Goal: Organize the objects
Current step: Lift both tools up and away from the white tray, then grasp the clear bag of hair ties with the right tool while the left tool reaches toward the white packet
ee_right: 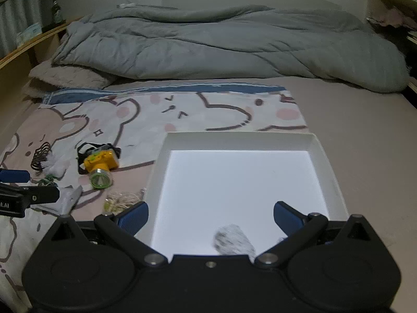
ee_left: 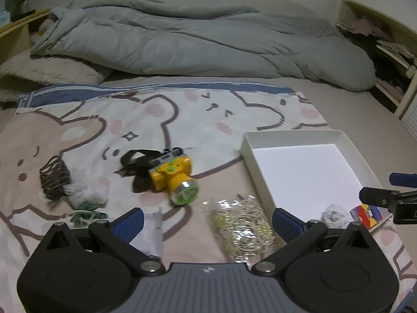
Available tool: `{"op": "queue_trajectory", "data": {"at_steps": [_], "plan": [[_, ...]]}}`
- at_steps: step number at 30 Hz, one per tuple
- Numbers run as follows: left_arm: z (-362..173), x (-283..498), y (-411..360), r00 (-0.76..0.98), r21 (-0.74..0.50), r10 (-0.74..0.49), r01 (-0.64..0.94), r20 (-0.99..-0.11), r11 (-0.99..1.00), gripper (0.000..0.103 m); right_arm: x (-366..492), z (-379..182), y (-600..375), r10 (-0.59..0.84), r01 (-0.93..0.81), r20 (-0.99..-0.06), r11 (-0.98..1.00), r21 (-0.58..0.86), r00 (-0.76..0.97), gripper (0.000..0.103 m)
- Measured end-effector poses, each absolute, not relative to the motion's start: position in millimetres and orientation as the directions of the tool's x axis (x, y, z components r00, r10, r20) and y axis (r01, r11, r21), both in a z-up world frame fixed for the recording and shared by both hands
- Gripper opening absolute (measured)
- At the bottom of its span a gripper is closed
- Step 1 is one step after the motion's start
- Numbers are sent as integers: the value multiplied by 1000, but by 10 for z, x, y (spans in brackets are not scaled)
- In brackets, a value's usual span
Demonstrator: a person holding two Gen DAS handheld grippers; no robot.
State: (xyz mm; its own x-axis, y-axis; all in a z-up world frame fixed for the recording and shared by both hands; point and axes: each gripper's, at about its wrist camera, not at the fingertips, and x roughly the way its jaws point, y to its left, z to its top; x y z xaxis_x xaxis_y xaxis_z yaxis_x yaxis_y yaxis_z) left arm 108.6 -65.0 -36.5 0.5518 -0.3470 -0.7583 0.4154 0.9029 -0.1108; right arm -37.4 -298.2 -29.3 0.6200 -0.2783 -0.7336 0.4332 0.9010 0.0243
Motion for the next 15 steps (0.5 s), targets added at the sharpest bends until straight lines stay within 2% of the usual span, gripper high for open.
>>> {"op": "queue_trajectory", "data": {"at_steps": [15], "plan": [[-274,1309,122,600,-118,-285,303,-748,946,103,312,-317,-2472,-198,322,-741,946,27,642,103]]}}
